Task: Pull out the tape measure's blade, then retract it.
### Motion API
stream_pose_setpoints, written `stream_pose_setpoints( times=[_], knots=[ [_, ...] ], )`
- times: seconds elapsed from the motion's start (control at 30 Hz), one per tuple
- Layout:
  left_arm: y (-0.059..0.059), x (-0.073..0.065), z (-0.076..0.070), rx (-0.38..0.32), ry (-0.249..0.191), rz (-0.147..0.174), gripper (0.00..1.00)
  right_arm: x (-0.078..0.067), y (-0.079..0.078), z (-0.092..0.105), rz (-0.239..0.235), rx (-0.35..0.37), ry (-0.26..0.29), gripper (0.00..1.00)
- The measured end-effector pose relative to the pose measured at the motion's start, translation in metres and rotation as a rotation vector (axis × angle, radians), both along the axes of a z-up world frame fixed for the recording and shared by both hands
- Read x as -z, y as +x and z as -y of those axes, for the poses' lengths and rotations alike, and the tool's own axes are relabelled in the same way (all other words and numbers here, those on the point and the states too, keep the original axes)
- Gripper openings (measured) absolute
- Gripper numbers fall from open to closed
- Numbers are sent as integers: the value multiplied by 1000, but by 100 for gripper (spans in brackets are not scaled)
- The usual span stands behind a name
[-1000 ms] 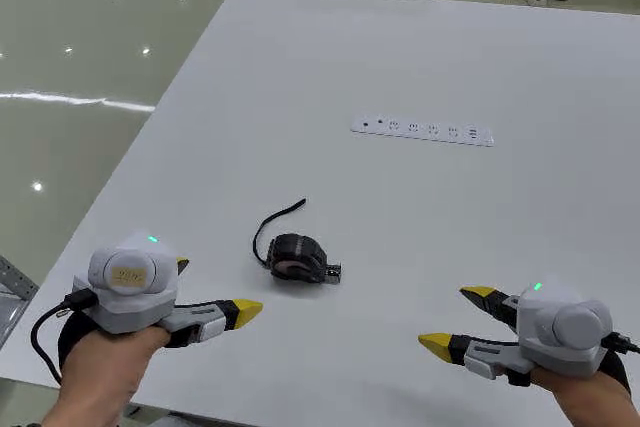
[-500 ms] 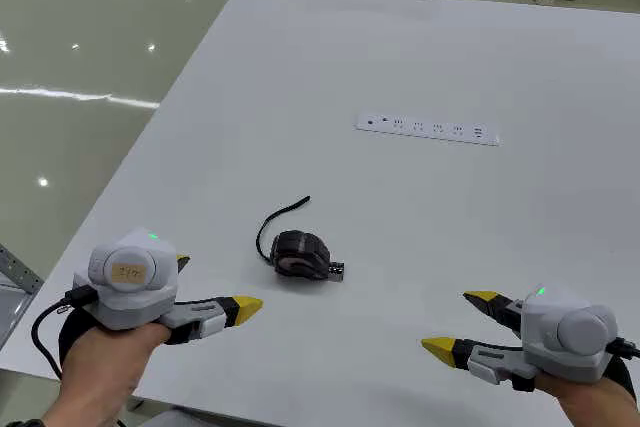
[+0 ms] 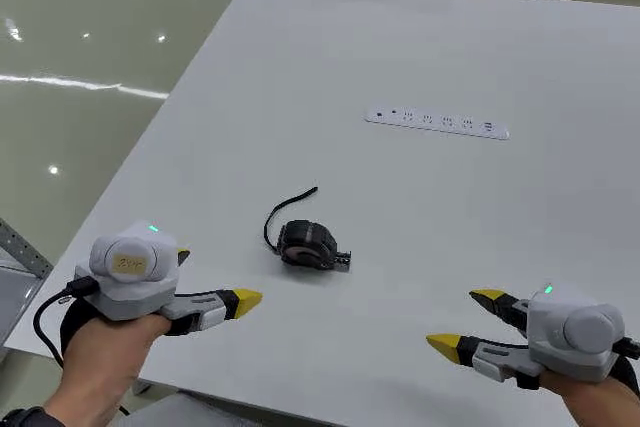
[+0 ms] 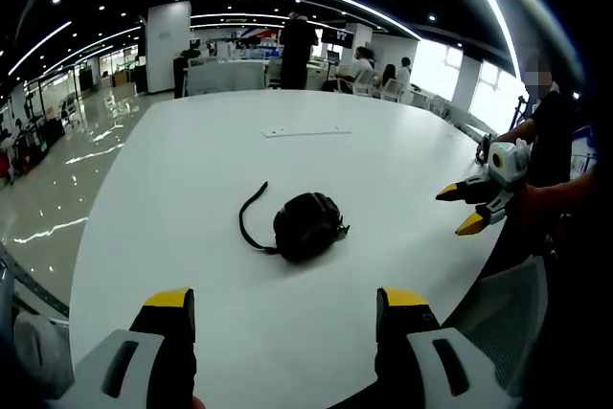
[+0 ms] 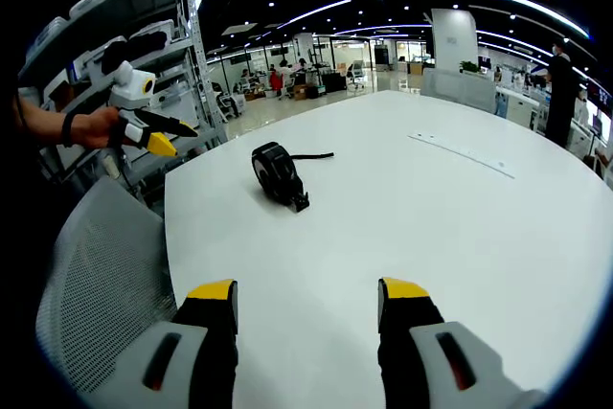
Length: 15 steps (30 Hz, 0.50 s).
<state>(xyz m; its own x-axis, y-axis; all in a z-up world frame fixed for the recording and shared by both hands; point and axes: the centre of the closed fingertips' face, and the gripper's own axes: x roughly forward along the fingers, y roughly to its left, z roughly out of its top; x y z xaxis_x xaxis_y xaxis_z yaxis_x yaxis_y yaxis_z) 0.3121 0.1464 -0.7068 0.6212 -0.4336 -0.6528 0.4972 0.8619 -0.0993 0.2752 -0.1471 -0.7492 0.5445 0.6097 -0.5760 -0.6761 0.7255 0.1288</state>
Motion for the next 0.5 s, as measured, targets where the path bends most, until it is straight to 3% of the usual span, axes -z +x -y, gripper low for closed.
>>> stream_pose_setpoints(
  times=[0.5],
  knots=[
    [-3,0,-5,-25,-11,6,74,-5,-3,0,-7,-13,0,60]
  ],
)
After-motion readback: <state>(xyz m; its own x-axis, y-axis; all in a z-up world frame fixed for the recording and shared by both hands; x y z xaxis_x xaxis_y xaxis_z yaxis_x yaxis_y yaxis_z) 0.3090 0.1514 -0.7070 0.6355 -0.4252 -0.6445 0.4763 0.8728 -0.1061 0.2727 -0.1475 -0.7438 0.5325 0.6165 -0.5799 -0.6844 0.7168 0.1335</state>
